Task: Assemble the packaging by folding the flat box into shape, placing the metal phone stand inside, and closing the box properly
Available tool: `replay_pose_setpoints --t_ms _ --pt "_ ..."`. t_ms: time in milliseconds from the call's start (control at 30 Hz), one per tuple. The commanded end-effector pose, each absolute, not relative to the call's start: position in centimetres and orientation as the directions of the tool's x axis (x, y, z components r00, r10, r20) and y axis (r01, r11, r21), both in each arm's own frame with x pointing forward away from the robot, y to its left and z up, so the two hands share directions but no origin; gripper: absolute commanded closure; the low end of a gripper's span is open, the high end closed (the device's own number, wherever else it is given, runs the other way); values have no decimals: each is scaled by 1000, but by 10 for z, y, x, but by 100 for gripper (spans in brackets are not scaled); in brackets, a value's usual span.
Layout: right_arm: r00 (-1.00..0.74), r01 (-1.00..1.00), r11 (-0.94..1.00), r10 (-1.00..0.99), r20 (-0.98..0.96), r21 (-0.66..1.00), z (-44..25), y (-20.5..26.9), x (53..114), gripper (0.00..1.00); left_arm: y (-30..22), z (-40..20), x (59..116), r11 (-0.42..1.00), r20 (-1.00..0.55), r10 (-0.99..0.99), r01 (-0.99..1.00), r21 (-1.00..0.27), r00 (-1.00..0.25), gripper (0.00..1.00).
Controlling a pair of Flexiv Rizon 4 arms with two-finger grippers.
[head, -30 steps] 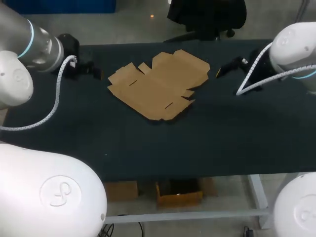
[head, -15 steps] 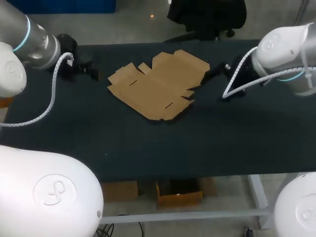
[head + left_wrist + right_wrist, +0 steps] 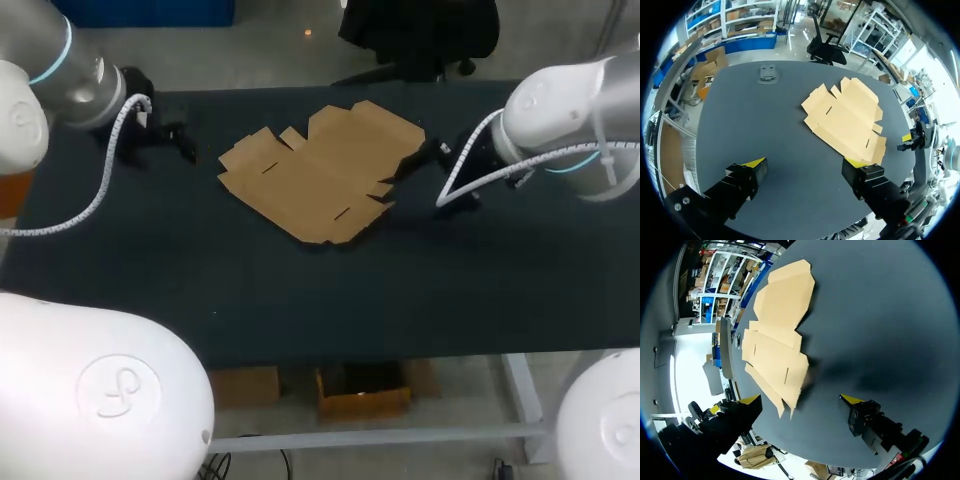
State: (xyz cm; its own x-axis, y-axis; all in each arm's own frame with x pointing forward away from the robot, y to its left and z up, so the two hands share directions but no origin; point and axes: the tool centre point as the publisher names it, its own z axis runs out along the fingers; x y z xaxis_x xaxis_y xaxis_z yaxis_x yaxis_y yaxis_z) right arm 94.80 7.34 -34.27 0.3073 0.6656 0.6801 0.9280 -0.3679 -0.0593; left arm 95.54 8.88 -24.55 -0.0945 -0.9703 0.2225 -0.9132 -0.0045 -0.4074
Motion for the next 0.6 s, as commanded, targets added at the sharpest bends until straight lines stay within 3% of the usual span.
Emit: replay_pose_setpoints --t_ms 33,433,600 --pt "311 925 -375 663 681 -56 -347 80 946 0 88 -245 955 -15 205 -976 -916 -400 -73 0" --pt "314 923 -376 606 731 -84 -373 105 937 0 94 -247 954 -38 230 -971 -917 -398 -60 0" --pt "334 915 -392 595 731 -99 -378 109 941 15 96 -246 952 -39 233 -971 -915 -401 -61 0"
